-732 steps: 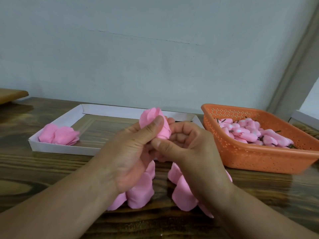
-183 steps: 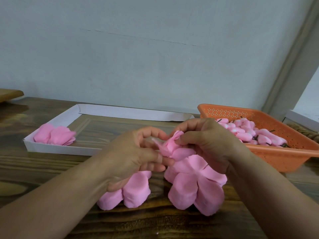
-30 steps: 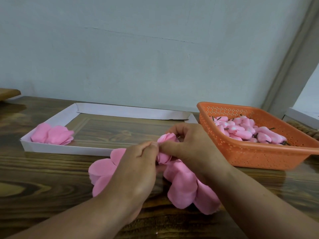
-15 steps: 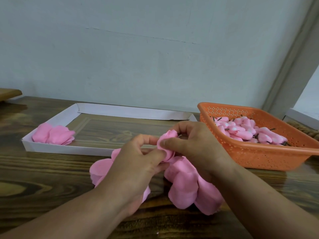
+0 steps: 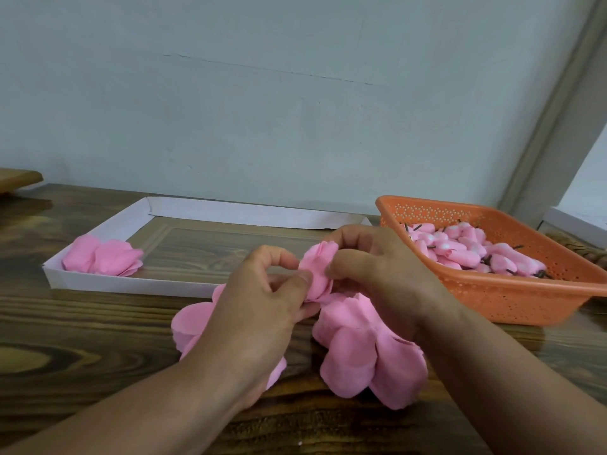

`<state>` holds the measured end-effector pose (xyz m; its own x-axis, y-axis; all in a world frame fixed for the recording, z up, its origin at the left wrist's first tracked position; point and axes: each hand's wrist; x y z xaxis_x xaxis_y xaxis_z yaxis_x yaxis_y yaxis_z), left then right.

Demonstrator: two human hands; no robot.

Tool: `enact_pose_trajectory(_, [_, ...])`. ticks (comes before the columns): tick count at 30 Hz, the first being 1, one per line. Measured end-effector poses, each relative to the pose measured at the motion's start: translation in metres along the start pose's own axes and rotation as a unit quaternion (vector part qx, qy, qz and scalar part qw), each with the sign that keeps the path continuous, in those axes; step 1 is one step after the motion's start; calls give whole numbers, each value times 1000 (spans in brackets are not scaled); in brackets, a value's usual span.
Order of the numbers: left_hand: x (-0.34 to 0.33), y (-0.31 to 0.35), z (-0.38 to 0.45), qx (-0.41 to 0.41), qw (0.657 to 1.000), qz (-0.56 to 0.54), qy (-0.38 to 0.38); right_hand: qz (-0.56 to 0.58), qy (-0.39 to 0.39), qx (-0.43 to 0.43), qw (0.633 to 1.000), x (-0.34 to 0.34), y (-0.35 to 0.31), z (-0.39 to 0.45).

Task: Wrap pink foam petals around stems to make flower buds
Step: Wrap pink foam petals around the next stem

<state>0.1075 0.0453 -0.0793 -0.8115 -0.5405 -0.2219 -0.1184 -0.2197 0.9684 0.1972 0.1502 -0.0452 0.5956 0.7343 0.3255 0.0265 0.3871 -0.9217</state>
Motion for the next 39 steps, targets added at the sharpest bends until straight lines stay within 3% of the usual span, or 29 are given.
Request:
enact_pose_trajectory(9, [1,5,0,-24,999,23,-1,72,-63,15,995,7,-1,1])
enact_pose_trajectory(19, [1,2,-1,-13,1000,16,-8,20,23,13,999,-2,3,2])
enact_pose_trajectory(28, [1,13,-1,14,997,-46,-54,40,11,12,999,2,3,2])
enact_pose_trajectory(39, [1,7,-3,8,998,12,-68,6,45,0,999,-2,8,3])
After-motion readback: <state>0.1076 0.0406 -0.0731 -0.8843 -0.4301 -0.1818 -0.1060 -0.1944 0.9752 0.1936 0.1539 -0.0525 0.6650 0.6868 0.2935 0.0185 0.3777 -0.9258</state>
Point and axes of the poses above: each hand's wrist, its own z-axis towards the middle knuckle, its own x-axis out of the back of the hand, y = z × x, and after that the axes turned 2 degrees about -y, right-handed
